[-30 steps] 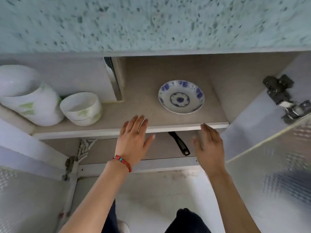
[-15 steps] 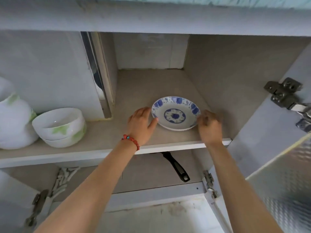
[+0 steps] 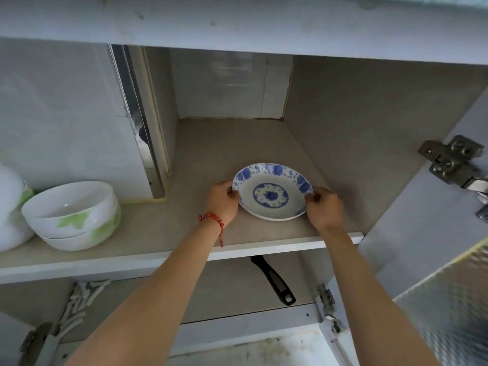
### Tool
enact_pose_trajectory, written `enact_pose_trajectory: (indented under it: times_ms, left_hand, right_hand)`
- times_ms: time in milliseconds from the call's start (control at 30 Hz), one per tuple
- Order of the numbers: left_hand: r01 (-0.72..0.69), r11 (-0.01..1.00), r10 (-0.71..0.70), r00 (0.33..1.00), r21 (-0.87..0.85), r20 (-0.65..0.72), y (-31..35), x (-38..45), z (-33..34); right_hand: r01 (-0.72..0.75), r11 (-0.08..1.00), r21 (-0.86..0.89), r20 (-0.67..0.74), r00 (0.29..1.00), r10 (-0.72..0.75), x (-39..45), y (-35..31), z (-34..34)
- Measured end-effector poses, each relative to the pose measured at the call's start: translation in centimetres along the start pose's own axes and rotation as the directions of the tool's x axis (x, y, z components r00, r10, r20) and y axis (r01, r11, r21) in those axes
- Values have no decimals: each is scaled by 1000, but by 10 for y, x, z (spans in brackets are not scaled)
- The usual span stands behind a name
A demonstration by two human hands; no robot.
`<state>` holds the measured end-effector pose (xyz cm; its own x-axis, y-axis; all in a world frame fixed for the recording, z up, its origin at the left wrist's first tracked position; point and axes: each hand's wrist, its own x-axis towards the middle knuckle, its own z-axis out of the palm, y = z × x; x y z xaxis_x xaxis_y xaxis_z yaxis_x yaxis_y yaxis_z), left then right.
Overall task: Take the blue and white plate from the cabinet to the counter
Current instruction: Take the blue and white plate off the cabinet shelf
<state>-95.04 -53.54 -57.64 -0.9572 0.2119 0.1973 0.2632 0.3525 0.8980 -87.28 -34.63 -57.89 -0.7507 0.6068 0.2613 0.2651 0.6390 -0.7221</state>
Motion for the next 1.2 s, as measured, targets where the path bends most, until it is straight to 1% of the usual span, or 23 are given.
enact_pose_trajectory:
  times_ms: [67, 167, 333, 433, 533, 600, 733, 833, 900, 1000, 1067, 1133, 1200]
  left_hand:
    - [37, 995, -39, 999, -90, -18, -2, -2, 1]
    - [34, 982, -45, 997, -184, -57, -3, -8, -1]
    - [-43, 966, 11, 992, -254, -124, 8, -20, -9]
    - [-66, 959, 32, 991, -275, -127, 21, -35, -16]
    - [-64, 951, 27, 992, -302, -123, 32, -54, -22]
    - [-35, 945, -1, 994, -327, -108, 40, -66, -25]
    - [53, 945, -76, 995, -322, -60, 58, -98, -35]
    - [131, 955, -140, 990, -265, -14, 70, -128, -50]
    - [175, 959, -181, 983, -225, -6, 79, -146, -60]
    - [268, 941, -274, 962, -209, 0, 100, -175, -77]
    - [334, 913, -335, 942, -233, 36, 120, -195, -91]
    - [392, 891, -386, 920, -228, 72, 144, -213, -104]
    - [428, 876, -421, 903, -220, 81, 167, -229, -118]
  right_hand:
    - [8, 999, 40, -43, 999, -6, -5, -3, -1]
    - [38, 994, 100, -118, 993, -26, -14, -7, -5]
    - [66, 981, 183, -190, 981, -31, -30, -14, -13]
    - [60, 972, 227, -211, 977, -11, -44, -19, -21]
    - [20, 968, 251, -217, 976, 36, -59, -20, -30]
    - [-14, 966, 257, -208, 976, 70, -69, -20, -37]
    - [-36, 960, 277, -189, 978, 91, -101, -22, -56]
    - [-80, 944, 320, -185, 972, 145, -135, -30, -74]
    - [-110, 948, 299, -175, 970, 167, -157, -39, -87]
    - [-116, 958, 262, -159, 974, 161, -186, -53, -112]
    - [-139, 957, 256, -128, 976, 176, -204, -68, -132]
    - [-169, 950, 261, -108, 973, 203, -222, -84, -156]
    - [-233, 939, 254, -77, 963, 259, -236, -100, -180]
